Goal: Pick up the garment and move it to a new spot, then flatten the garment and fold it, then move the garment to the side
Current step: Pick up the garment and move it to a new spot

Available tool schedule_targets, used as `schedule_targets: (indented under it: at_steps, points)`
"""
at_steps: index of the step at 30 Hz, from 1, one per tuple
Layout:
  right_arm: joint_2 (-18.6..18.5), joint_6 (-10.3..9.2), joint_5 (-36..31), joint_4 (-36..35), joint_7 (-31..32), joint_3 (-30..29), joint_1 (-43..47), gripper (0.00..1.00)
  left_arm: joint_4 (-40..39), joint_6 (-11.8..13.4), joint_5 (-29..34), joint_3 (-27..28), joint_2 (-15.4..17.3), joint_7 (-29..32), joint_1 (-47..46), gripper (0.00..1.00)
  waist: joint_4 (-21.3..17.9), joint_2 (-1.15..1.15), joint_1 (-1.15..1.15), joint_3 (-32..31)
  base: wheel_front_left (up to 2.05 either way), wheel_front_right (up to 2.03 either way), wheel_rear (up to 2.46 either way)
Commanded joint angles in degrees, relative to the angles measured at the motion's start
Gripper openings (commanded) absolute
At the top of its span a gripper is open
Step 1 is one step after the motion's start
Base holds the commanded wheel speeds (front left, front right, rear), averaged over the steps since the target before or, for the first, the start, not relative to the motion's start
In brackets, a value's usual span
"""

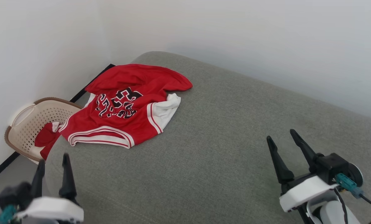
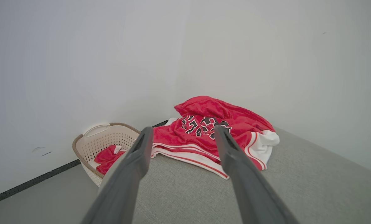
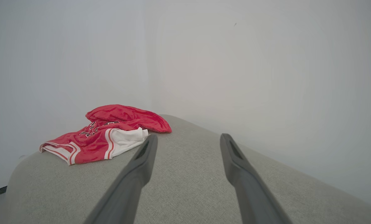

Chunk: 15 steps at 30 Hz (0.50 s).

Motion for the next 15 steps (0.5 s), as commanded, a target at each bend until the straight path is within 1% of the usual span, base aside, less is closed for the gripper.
schedule_targets:
  at_steps: [1,3,4,8,11,15]
  points:
    - [-0.2,0.00,-0.3,-0.4,-0.3,-0.7,1.1,1.00,0.9,-0.5,-0.6,-0.4,0.9,0.5,-2.2,1.00,-0.2,0.00,0.00,0.1,0.00,0.00,0.00]
    - [-0.3,0.00,-0.8,-1.0,-0.3,-1.2,1.1,1.00,2.7,-0.7,-0.8,-0.6,2.0,1.1,-4.4,1.00,-1.1,0.00,0.00,0.7,0.00,0.00,0.00]
    - [-0.3,0.00,-0.8,-1.0,-0.3,-1.2,1.1,1.00,2.7,-0.7,-0.8,-0.6,2.0,1.1,-4.4,1.00,-1.1,0.00,0.00,0.7,0.00,0.00,0.00]
    - [-1.2,0.00,-1.3,-2.2,-0.3,-1.8,0.5,1.00,6.9,-1.1,-1.5,-1.0,3.6,1.6,-10.2,1.00,-3.5,0.00,0.00,2.9,0.00,0.00,0.00]
    - [-2.3,0.00,-1.6,-3.7,0.2,-2.1,-0.8,1.00,12.3,-1.6,-1.7,-1.9,6.6,2.6,-16.9,1.00,-6.5,0.00,0.00,6.0,0.00,0.00,0.00]
    - [-3.5,0.00,-1.8,-5.6,0.9,-2.3,-2.2,1.00,18.2,-2.0,-3.3,-3.1,9.3,3.1,-23.6,1.00,-9.9,0.00,0.00,9.6,0.00,0.00,0.00]
